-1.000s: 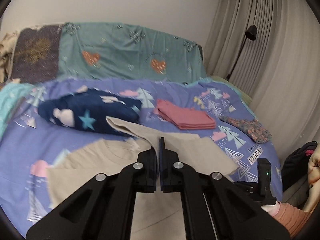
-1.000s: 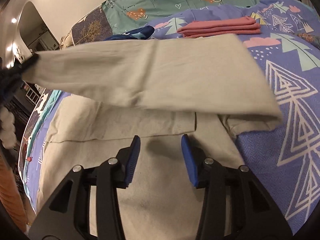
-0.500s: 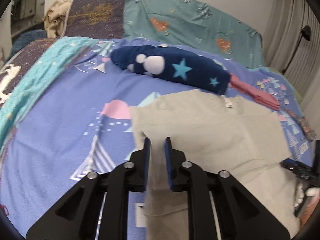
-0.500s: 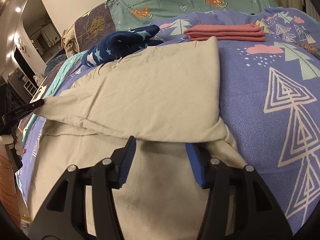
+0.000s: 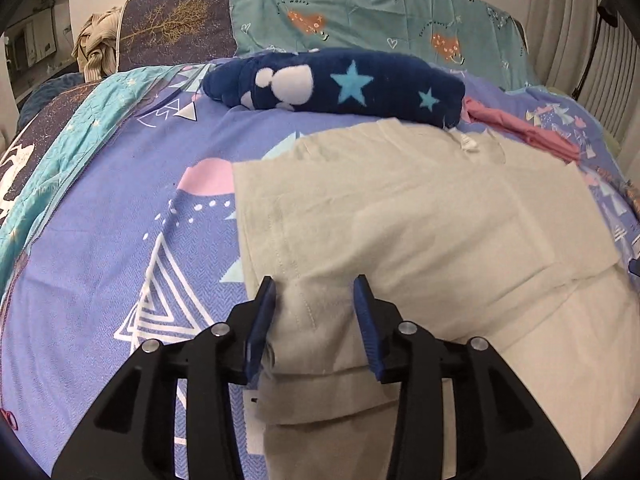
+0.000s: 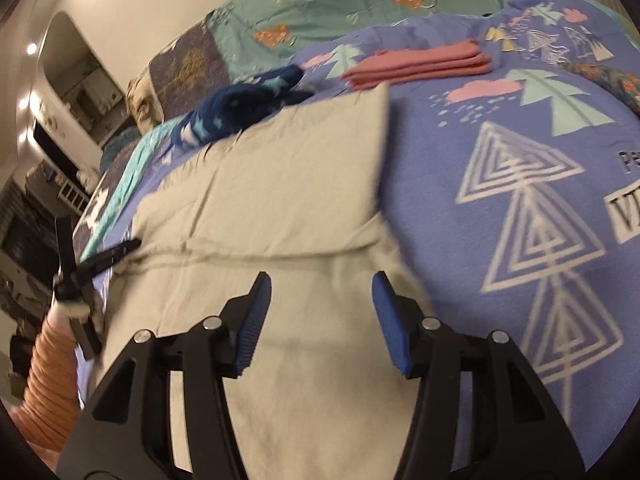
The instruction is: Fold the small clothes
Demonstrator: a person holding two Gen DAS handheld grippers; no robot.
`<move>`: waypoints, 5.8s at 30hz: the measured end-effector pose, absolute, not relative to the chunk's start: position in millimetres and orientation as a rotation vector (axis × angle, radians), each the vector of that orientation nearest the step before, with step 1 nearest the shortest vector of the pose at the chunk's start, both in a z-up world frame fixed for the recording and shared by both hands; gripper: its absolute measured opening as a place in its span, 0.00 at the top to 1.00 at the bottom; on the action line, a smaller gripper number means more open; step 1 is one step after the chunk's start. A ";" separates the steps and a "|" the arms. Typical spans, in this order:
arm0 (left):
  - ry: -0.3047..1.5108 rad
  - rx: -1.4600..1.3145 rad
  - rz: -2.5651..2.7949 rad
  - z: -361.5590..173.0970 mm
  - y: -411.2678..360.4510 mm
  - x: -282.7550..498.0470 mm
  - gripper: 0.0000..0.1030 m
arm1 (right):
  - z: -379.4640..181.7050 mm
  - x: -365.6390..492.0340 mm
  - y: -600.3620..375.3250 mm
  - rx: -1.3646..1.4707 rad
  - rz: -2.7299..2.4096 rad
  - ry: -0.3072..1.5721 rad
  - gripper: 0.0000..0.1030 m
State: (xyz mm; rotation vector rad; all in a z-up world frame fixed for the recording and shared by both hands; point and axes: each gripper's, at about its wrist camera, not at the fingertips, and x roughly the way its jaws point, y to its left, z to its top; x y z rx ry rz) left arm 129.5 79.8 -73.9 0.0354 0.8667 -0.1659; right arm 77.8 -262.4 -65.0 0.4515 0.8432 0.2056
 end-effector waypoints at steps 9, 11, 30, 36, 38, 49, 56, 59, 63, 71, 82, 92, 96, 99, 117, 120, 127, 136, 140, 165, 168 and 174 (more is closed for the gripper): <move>0.814 0.038 -0.144 -44.2 74.0 153.3 0.54 | -62.1 175.4 -303.3 0.519 0.110 0.848 0.48; 0.820 0.039 -0.124 -44.5 80.0 161.8 0.49 | -66.6 203.6 -303.1 0.542 0.126 0.862 0.47; 0.796 -0.250 -0.221 -36.0 118.4 224.4 0.96 | -43.4 249.1 -273.8 0.468 0.249 0.766 0.96; 0.636 -0.033 -0.184 19.4 82.3 214.9 0.95 | 12.2 242.5 -265.4 0.346 0.217 0.649 0.96; 0.632 0.015 -0.156 17.7 75.6 222.7 0.95 | 9.4 250.8 -268.1 0.328 0.170 0.672 0.96; 0.781 0.117 -0.012 -48.5 90.7 215.6 0.74 | -56.9 231.7 -281.0 0.265 0.004 0.830 0.79; 0.741 0.139 -0.219 -34.1 68.6 111.7 0.48 | -30.3 130.2 -236.7 0.235 0.268 0.771 0.73; 0.847 0.235 -0.223 -74.8 58.3 92.3 0.43 | -79.6 116.5 -223.2 0.155 0.193 0.931 0.69; 0.827 0.261 -0.176 -80.3 60.8 66.5 0.41 | -85.9 91.9 -238.1 0.245 0.168 0.883 0.72; 0.899 0.028 -0.212 -85.1 96.7 3.2 0.36 | -92.0 17.0 -266.4 0.378 0.183 0.865 0.71; 0.894 -0.032 -0.338 -90.7 104.5 -90.6 0.36 | -93.9 -73.4 -286.9 0.459 0.167 0.844 0.59; 0.879 -0.112 -0.434 -91.0 111.4 -143.2 0.35 | -107.9 -157.0 -295.3 0.578 0.292 0.817 0.60; 0.862 -0.179 -0.498 -91.9 113.6 -164.1 0.35 | -113.8 -175.9 -300.7 0.660 0.325 0.799 0.62; 0.854 -0.227 -0.555 -94.9 113.5 -180.6 0.40 | -118.3 -187.3 -304.8 0.723 0.367 0.794 0.64; 0.759 -0.417 -0.570 -68.4 121.9 -184.5 0.97 | -87.3 -183.6 -286.8 0.811 0.514 0.698 0.92; 0.624 -0.417 -0.609 -29.8 120.0 -190.5 0.97 | -49.9 -180.9 -283.7 0.771 0.553 0.588 0.93; 0.435 -0.463 -0.641 28.1 134.5 -228.3 0.97 | 7.0 -220.9 -297.7 0.751 0.591 0.402 0.93; 0.488 -0.459 -0.646 25.1 126.5 -233.6 0.96 | 10.3 -242.4 -305.5 0.677 0.472 0.423 0.92; 0.553 -0.481 -0.627 15.8 120.8 -200.0 0.96 | -3.6 -201.9 -307.3 0.742 0.455 0.457 0.92; 0.551 -0.265 -0.375 27.5 90.7 11.3 0.96 | 4.8 45.3 -294.4 0.604 0.323 0.474 0.92; 0.559 -0.246 -0.340 23.3 88.7 35.4 0.95 | -4.0 75.8 -296.4 0.623 0.303 0.518 0.92; 0.740 -0.189 -0.250 -33.7 80.5 112.9 0.84 | -47.0 151.0 -285.0 0.560 0.207 0.686 0.86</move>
